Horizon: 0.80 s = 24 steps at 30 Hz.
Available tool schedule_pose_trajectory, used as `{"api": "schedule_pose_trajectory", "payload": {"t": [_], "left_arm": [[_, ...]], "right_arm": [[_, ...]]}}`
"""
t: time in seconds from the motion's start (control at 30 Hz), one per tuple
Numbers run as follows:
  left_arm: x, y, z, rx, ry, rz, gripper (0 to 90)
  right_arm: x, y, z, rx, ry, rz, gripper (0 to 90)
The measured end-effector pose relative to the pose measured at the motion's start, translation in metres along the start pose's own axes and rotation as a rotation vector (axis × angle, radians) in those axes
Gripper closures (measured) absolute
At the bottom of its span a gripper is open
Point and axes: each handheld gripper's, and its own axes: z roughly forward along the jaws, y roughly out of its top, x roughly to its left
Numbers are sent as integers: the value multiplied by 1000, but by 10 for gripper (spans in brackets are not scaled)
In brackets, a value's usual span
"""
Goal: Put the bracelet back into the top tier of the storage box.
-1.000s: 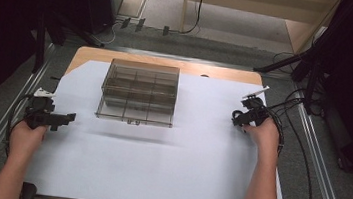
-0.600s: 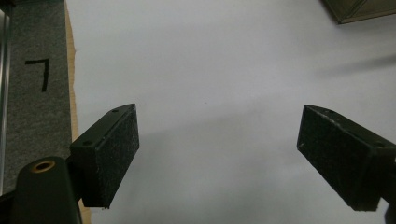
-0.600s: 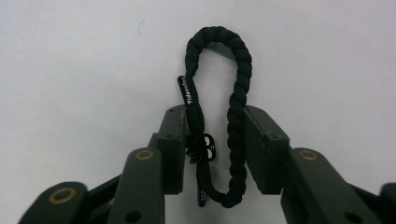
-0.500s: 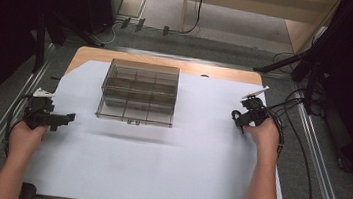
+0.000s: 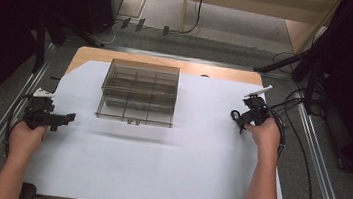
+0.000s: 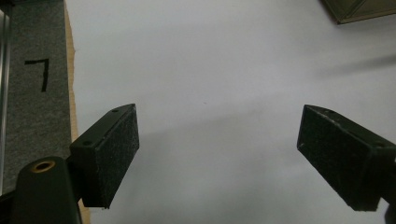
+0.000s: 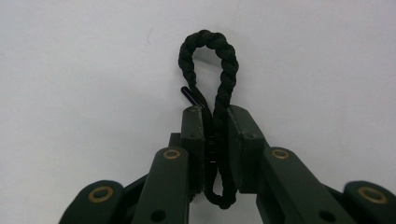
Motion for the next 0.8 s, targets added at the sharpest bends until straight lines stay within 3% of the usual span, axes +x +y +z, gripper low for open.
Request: {"api": "schedule_pose_trajectory", "payload": {"t": [0.23, 0.47, 0.67, 0.8], "left_arm": [[0, 0, 0, -1, -1, 1, 140], [0, 1, -1, -5, -5, 4, 140], [0, 2, 0, -15, -13, -17, 140], [-1, 3, 0, -12, -11, -9, 140]], "right_arm": [[8, 2, -10, -30, 45, -4, 789], [17, 5, -12, -15, 91, 7, 789], [27, 7, -16, -11, 97, -6, 788], [35, 9, -18, -6, 96, -18, 788]]}}
